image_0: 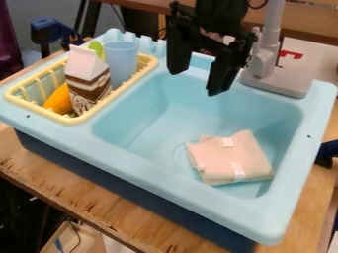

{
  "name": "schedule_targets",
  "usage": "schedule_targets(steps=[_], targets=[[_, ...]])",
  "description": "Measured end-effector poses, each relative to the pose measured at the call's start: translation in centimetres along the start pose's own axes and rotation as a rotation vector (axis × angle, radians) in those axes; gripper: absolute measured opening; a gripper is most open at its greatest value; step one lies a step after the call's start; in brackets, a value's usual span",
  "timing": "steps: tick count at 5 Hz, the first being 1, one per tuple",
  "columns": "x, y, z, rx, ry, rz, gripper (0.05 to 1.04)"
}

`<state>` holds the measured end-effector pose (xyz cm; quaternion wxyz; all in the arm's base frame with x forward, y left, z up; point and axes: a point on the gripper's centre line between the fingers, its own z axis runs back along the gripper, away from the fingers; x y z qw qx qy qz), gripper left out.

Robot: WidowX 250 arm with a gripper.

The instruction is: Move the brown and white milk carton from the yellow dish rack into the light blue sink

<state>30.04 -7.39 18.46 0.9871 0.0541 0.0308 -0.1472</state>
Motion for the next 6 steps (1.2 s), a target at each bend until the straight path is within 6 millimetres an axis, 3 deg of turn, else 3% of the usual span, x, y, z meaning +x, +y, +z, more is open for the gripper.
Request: schedule_targets(steps=[1,2,3,4,6], targets=[[0.0,0.0,-1.0,0.0,0.035,-0.002,1.001],[-1.1,0.7,-0.3,0.012,0.052,0.022,1.001],[-2.9,3.0,1.7,0.034,0.038,0.104,1.001],[-4.3,5.1,2.2,0.061,0.067,0.184,1.001],[-5.8,9.5,1.4,0.07,0.089,0.248,1.001]])
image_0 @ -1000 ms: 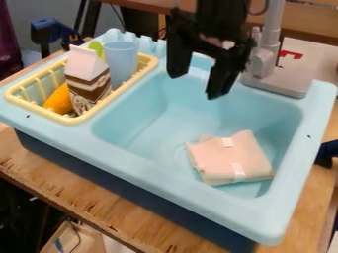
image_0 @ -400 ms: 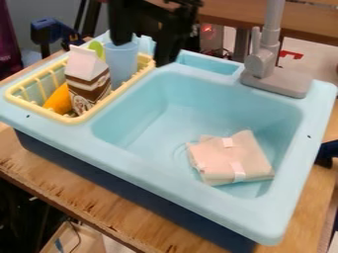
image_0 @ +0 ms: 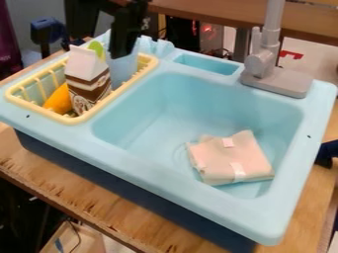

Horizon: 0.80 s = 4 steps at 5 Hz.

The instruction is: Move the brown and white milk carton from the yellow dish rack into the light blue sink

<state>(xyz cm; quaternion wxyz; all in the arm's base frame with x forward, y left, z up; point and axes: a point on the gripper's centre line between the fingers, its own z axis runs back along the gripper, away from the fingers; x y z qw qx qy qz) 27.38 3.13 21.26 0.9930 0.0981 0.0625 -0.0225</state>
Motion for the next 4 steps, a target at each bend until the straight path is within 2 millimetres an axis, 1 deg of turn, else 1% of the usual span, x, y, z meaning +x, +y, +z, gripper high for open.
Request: schedule_targets(steps=[1,2,4], targets=[[-0.4,1.7,-0.1,-0.017,-0.051,0.028,1.001],[-0.3,2.8,-0.5,-0.033,-0.085,0.034,1.001],[0.2,3.7,-1.0,-0.061,-0.132,0.034,1.001]])
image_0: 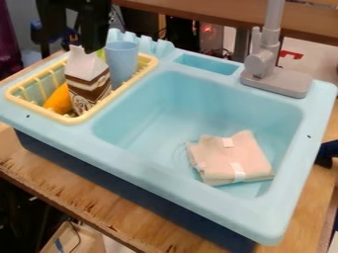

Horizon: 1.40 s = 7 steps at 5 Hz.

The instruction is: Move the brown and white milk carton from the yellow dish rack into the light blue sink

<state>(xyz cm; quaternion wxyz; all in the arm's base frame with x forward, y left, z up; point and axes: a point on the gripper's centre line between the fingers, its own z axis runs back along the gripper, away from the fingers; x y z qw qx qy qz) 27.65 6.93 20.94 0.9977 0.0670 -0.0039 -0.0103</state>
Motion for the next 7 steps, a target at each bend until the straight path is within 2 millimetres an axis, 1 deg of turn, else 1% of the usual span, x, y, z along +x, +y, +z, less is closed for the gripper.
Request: schedule_targets(steps=[2,3,4,5,6,7], targets=[[0.7,0.5,-0.5,-0.025,-0.03,0.007,1.001],[0.8,0.7,-1.5,-0.038,-0.046,0.047,1.001],[1.0,0.4,-1.9,-0.07,-0.066,0.062,1.001],[1.2,0.6,-2.7,-0.063,-0.036,0.078,1.001],[1.4,0.5,-4.0,-0.067,0.006,0.078,1.001],[1.9,0.4,-5.2,-0.079,0.044,0.075,0.964]])
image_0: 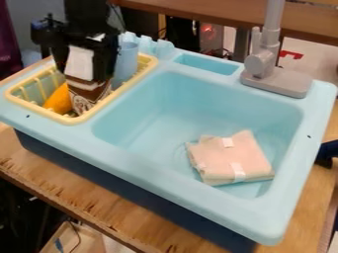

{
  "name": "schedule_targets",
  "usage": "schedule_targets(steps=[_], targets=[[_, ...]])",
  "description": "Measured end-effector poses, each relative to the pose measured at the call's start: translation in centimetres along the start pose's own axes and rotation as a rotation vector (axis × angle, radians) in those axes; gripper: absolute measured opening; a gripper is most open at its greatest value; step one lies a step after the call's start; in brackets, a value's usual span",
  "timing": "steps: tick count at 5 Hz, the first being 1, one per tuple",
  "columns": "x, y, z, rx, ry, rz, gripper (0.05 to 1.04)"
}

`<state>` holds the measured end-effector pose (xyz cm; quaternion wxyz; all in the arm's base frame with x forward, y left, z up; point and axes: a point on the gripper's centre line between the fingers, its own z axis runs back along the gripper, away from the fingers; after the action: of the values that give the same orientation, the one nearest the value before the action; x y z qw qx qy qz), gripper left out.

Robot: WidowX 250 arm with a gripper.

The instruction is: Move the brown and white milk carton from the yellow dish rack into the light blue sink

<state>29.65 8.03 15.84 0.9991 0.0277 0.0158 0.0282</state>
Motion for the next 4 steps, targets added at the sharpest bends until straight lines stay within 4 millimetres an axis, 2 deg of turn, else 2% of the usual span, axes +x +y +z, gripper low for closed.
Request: schedule_targets(steps=[1,2,3,4], targets=[[0.4,-0.2,0.0,-0.031,-0.028,0.007,0.847],[0.3,-0.6,1.0,-0.052,-0.068,0.008,0.848],[-0.2,-0.4,4.9,-0.023,-0.118,0.055,0.848],[-0.6,-2.2,7.7,-0.013,-0.14,0.047,0.848]])
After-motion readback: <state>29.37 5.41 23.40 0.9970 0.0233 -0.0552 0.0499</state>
